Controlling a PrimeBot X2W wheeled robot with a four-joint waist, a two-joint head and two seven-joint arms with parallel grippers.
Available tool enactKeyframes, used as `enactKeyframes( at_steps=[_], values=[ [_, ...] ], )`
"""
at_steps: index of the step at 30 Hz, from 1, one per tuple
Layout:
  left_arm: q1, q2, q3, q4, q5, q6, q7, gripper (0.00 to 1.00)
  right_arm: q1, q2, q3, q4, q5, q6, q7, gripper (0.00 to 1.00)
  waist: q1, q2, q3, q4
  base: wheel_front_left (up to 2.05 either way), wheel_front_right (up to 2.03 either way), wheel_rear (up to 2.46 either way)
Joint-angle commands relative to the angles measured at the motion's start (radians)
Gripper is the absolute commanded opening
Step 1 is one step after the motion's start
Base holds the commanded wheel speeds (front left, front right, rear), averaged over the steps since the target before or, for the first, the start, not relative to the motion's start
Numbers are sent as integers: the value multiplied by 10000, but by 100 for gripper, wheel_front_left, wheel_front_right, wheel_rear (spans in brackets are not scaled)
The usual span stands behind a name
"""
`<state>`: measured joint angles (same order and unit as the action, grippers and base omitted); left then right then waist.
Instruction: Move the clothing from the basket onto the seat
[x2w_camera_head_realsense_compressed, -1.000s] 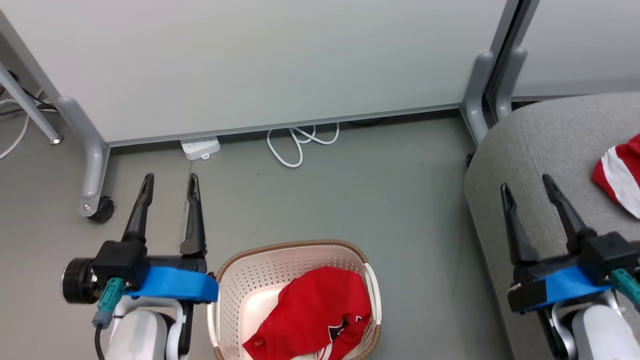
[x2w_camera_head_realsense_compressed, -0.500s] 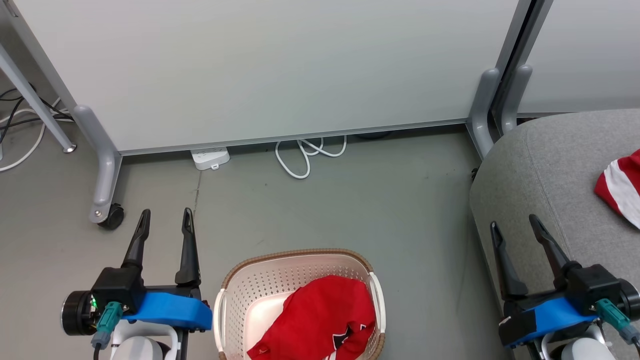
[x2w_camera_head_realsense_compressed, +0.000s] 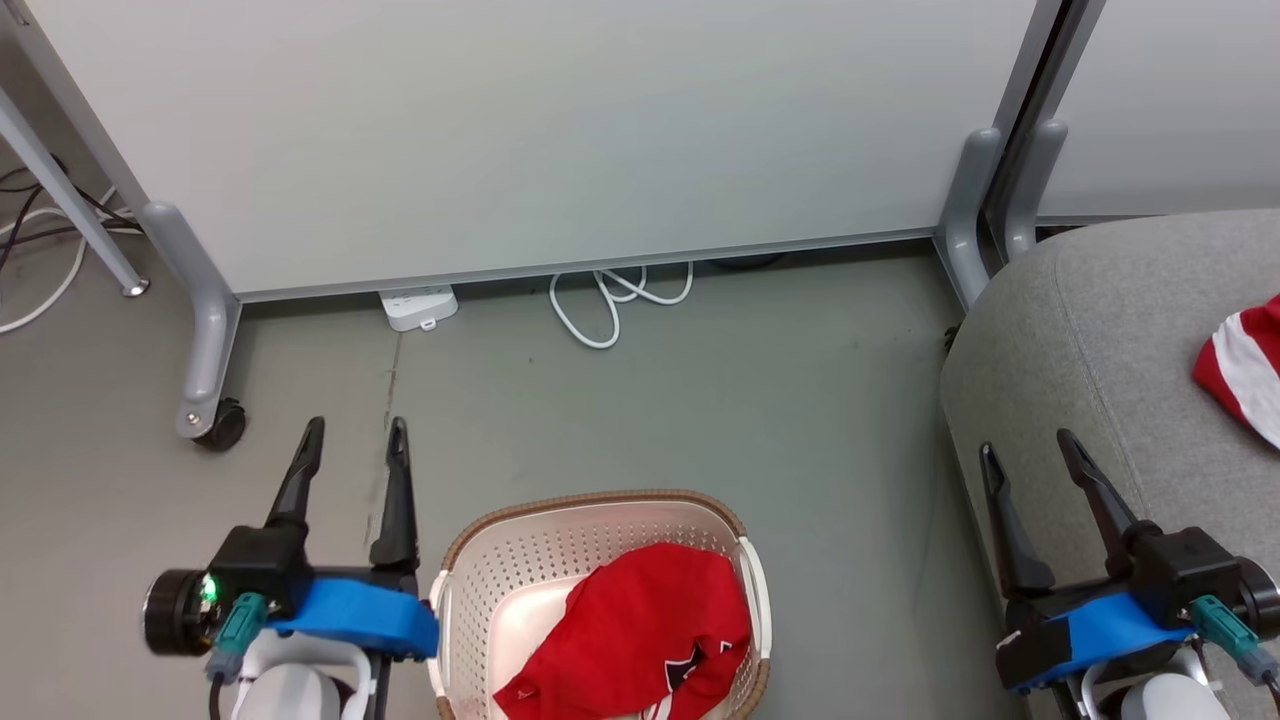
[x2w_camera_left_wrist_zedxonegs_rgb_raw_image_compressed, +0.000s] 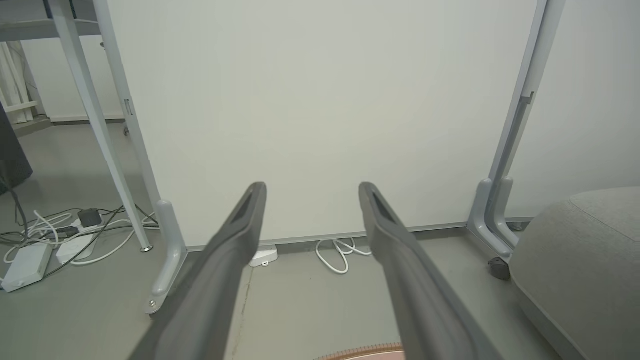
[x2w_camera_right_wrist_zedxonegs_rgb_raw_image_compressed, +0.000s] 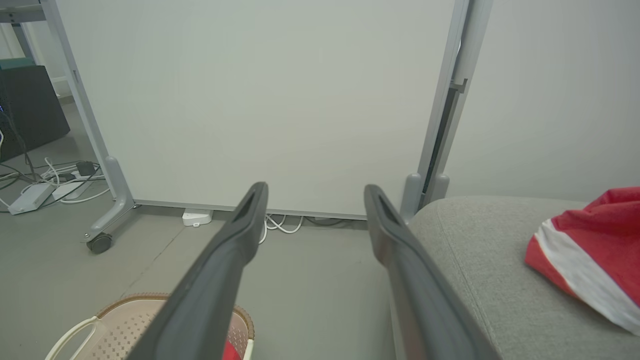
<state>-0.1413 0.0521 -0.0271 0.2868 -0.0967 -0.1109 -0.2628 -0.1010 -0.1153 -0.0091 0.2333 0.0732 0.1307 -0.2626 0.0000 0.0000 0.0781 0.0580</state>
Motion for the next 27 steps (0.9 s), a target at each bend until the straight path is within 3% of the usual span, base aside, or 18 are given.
enactKeyframes(
  at_steps=[1, 9, 27],
  values=[
    [-232, -20, -64, -18, 27, -38, -28, 100, -119, -24, 2, -32, 27, 1, -34, 100, 0, 0, 55, -19, 0, 0, 0],
    [-1273, 294, -1192, 805, 285, -216, -30, 100, -674, 0, 92, -229, -5, 1, -34, 100, 0, 0, 820, -369, 0, 0, 0],
    [-4315, 1902, -5627, 4705, -410, -197, -28, 100, -2210, 129, 232, -837, -74, 1, -34, 100, 0, 0, 3665, -1584, 0, 0, 0]
  ],
)
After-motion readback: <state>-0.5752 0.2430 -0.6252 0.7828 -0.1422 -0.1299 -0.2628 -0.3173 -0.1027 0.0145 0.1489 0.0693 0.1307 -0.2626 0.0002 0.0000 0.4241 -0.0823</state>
